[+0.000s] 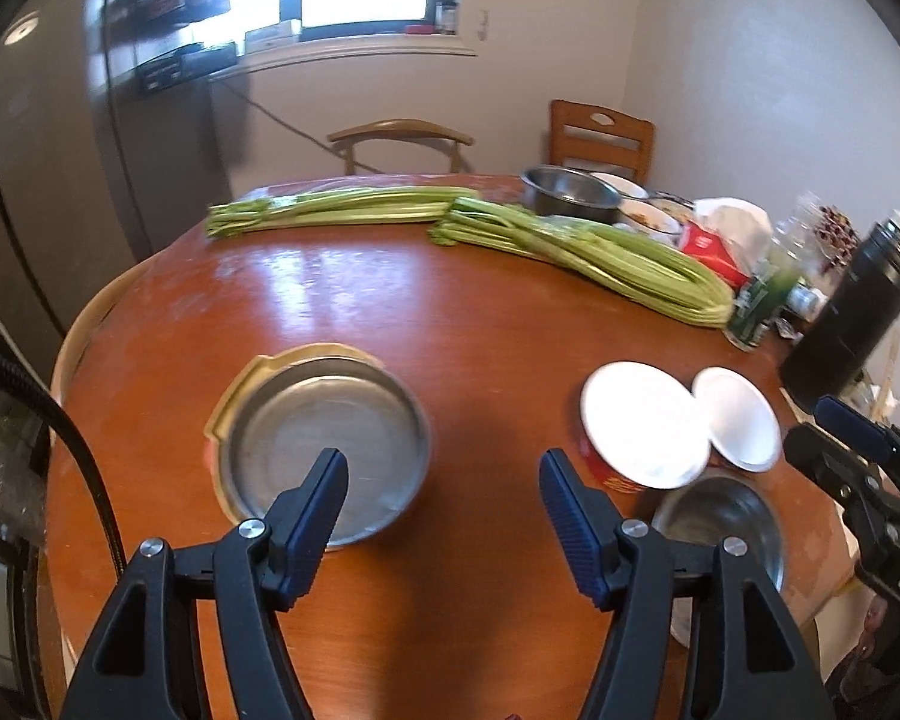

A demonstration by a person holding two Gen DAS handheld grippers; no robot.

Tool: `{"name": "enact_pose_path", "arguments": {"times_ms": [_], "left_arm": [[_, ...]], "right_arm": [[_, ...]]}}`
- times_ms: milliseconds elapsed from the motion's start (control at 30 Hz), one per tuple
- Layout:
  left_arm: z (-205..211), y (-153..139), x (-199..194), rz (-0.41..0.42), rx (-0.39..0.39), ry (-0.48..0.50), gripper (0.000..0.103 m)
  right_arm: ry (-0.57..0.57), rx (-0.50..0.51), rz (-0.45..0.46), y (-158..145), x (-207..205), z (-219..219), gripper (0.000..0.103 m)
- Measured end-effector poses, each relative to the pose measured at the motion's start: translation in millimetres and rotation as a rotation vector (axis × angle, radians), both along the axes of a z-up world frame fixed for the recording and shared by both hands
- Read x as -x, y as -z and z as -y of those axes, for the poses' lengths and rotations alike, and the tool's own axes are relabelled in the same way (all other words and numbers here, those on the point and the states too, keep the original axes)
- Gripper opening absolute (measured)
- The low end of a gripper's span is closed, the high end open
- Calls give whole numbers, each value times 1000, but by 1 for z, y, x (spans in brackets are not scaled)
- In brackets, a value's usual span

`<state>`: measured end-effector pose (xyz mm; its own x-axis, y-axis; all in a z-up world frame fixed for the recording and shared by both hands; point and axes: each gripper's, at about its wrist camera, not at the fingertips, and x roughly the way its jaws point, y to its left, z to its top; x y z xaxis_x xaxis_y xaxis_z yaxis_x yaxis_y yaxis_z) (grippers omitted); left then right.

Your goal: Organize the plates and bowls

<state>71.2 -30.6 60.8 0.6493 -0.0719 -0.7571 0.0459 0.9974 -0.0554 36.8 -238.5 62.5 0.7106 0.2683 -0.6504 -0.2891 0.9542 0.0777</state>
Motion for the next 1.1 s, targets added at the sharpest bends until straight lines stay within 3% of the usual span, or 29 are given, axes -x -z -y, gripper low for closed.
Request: {"name": "enact_pose_path", "arguments": {"times_ms": [467, 733, 1100], "left_arm": [[79, 34, 5, -80, -3, 189, 66], [100, 65, 9, -125, 9, 209, 66], [119, 89, 10, -170, 6, 232, 66]], "right_arm": [[154, 10, -91, 33, 20, 68, 65], [179, 55, -184, 73, 25, 80, 65], [137, 71, -236, 99, 22, 77, 65]]}}
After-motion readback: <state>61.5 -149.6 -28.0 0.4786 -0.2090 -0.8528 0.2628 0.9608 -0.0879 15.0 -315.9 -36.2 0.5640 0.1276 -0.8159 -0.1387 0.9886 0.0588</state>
